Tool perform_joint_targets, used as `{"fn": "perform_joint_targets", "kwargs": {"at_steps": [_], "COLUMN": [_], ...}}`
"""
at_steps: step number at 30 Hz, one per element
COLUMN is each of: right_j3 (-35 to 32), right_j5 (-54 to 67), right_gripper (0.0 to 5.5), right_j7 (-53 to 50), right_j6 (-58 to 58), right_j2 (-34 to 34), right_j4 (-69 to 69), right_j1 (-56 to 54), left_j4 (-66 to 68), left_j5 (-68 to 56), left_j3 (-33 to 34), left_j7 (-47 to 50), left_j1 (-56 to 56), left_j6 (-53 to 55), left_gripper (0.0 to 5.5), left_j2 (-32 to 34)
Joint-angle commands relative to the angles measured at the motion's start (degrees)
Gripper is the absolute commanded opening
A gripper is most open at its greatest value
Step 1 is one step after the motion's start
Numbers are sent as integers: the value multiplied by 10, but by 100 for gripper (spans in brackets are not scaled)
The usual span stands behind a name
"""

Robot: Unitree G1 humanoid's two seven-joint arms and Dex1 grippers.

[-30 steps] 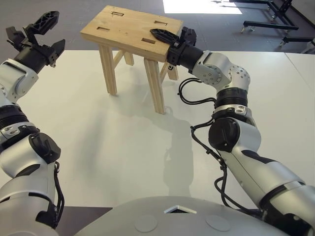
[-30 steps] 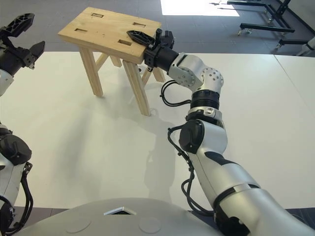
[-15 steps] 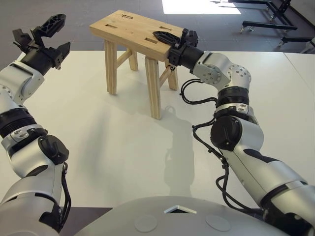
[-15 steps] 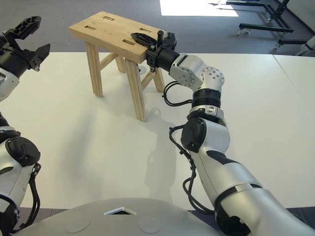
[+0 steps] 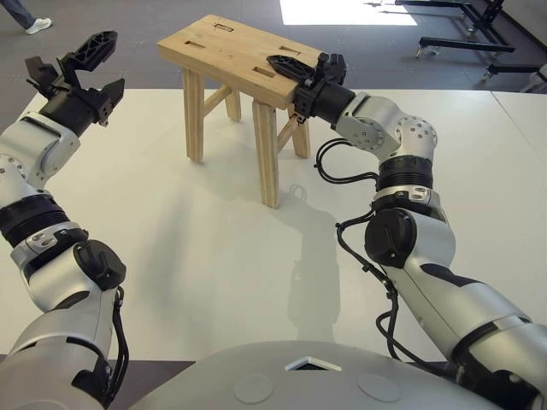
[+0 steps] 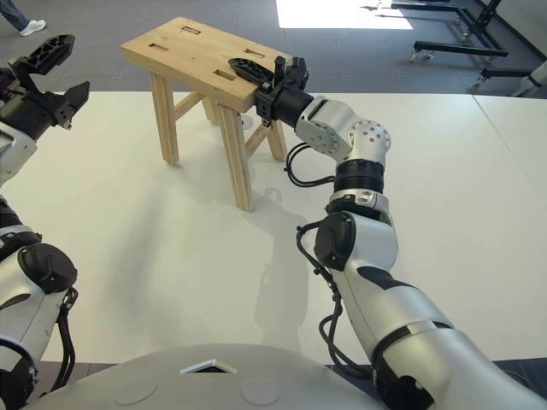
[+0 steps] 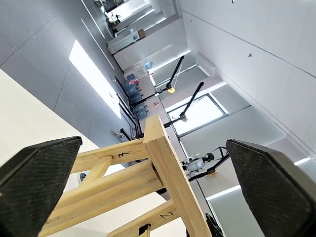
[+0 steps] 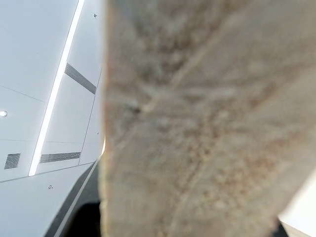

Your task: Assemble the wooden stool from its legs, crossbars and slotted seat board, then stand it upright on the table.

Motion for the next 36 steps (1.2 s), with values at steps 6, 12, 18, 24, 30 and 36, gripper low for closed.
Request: {"fn": "perform_joint_targets", "kwargs": {"at_steps": [6,12,18,24,30,36], "right_j3": [35,38,26,0,-13,-43], "right_j5": [-67,-83,-80,-58,-54,-35], "right_gripper": [226,339,453,538,538,538], "right_j7": [-17,-10,-11,-14,-12,-20], "right_j6": [3,-5,7,34,39,45], "right_j2": [10,13,8,-4,-8,-12], "right_j4": [15,8,6,0,3,15], "right_j1": [48,55,64,49,31,11], "left_j4": [-6,-22,-34,-28,-19,-10], "left_j5": [4,-2,-3,0,6,11], "left_j3": [-6,-5,-4,0,-2,-3], "left_j7": [1,13,19,13,4,-4], "left_j1": [10,14,21,34,35,34], "left_j6": [3,5,5,0,-3,-4], "left_gripper": [540,540,540,540,540,540], "left_j2": [-9,-21,-32,-32,-29,-25]}}
